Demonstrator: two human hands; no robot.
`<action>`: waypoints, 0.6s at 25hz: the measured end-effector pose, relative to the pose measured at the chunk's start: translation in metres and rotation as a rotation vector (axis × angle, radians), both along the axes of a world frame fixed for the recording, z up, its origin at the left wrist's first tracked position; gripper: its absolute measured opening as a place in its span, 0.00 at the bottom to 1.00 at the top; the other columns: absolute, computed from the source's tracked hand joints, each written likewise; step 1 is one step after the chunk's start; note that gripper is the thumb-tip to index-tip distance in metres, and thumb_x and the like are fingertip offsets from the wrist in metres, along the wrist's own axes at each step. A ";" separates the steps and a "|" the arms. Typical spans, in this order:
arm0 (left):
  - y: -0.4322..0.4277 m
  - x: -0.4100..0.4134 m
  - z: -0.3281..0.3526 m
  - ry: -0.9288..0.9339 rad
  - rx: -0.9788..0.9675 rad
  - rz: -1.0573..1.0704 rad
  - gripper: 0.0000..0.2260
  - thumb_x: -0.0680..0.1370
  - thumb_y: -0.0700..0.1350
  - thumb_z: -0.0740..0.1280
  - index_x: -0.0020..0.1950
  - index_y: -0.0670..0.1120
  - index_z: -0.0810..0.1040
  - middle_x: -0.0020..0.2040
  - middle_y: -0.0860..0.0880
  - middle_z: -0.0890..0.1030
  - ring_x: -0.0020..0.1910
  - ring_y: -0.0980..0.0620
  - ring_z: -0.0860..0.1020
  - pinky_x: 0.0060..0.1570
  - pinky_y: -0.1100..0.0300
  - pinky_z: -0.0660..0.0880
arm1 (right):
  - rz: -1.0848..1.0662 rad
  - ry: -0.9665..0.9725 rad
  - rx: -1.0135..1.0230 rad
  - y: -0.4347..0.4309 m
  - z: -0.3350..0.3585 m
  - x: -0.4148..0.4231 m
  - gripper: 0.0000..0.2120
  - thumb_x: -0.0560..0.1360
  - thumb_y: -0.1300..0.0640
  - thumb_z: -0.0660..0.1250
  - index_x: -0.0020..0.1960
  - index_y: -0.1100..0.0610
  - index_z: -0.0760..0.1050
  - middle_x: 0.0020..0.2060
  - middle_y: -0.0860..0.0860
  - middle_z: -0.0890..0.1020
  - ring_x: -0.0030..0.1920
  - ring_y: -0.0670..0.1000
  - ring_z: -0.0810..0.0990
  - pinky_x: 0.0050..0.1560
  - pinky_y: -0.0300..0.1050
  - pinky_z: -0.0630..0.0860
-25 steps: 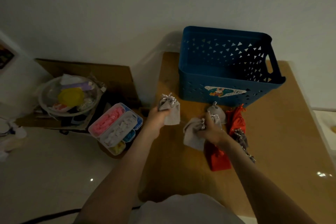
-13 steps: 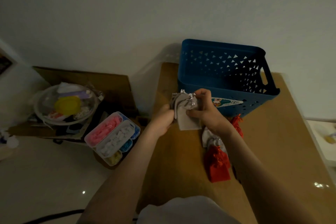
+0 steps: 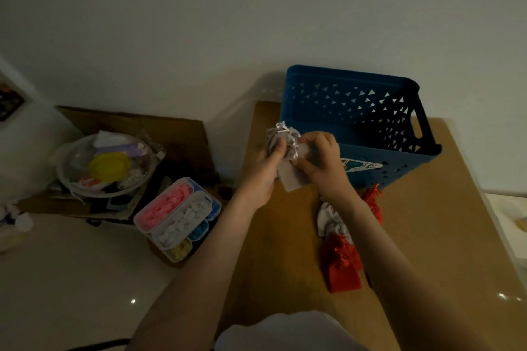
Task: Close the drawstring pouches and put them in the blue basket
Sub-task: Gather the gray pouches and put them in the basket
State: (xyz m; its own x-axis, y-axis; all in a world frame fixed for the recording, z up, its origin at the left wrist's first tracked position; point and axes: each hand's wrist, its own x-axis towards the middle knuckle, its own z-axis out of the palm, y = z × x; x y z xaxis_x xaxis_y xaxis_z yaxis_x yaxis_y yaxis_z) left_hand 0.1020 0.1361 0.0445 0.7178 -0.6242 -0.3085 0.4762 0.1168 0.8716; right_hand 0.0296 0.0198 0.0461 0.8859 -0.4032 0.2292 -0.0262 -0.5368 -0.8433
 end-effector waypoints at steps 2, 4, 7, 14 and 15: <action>-0.005 0.003 0.003 0.051 -0.024 0.038 0.18 0.77 0.59 0.57 0.61 0.51 0.74 0.56 0.45 0.81 0.53 0.49 0.79 0.52 0.54 0.76 | -0.121 -0.035 -0.125 0.002 -0.004 0.001 0.16 0.72 0.62 0.71 0.58 0.52 0.74 0.51 0.46 0.66 0.55 0.49 0.64 0.55 0.41 0.66; -0.011 0.003 0.009 0.097 -0.047 0.060 0.20 0.80 0.58 0.53 0.62 0.49 0.75 0.56 0.45 0.81 0.51 0.49 0.79 0.51 0.54 0.75 | -0.129 -0.091 -0.116 0.002 -0.001 -0.001 0.14 0.73 0.63 0.69 0.57 0.53 0.73 0.47 0.41 0.67 0.52 0.48 0.67 0.52 0.46 0.70; -0.019 0.006 0.009 0.104 0.004 0.109 0.21 0.81 0.60 0.50 0.58 0.50 0.77 0.53 0.46 0.82 0.50 0.50 0.80 0.52 0.54 0.75 | -0.063 -0.117 -0.043 -0.005 0.008 -0.005 0.09 0.75 0.63 0.68 0.49 0.50 0.73 0.44 0.43 0.72 0.47 0.50 0.71 0.47 0.48 0.71; -0.027 0.007 0.005 -0.144 0.271 0.014 0.07 0.81 0.53 0.60 0.50 0.57 0.77 0.47 0.52 0.82 0.48 0.52 0.80 0.50 0.53 0.78 | -0.001 0.088 0.279 -0.025 0.021 0.006 0.08 0.73 0.62 0.70 0.43 0.54 0.71 0.43 0.56 0.76 0.45 0.53 0.76 0.47 0.50 0.74; -0.028 0.006 0.008 -0.147 0.208 -0.011 0.09 0.81 0.55 0.58 0.52 0.58 0.77 0.49 0.51 0.82 0.50 0.52 0.80 0.49 0.55 0.77 | -0.071 0.076 0.241 -0.027 0.018 0.010 0.10 0.72 0.61 0.71 0.43 0.52 0.69 0.44 0.55 0.74 0.47 0.55 0.75 0.48 0.53 0.75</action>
State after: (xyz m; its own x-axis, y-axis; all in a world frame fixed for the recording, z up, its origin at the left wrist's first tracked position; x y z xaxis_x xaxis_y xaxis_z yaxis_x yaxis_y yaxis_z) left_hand 0.1080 0.1080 0.0530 0.7581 -0.5659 -0.3242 0.3431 -0.0767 0.9362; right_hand 0.0395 -0.0074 0.0639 0.8646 -0.4997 0.0526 -0.1248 -0.3149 -0.9409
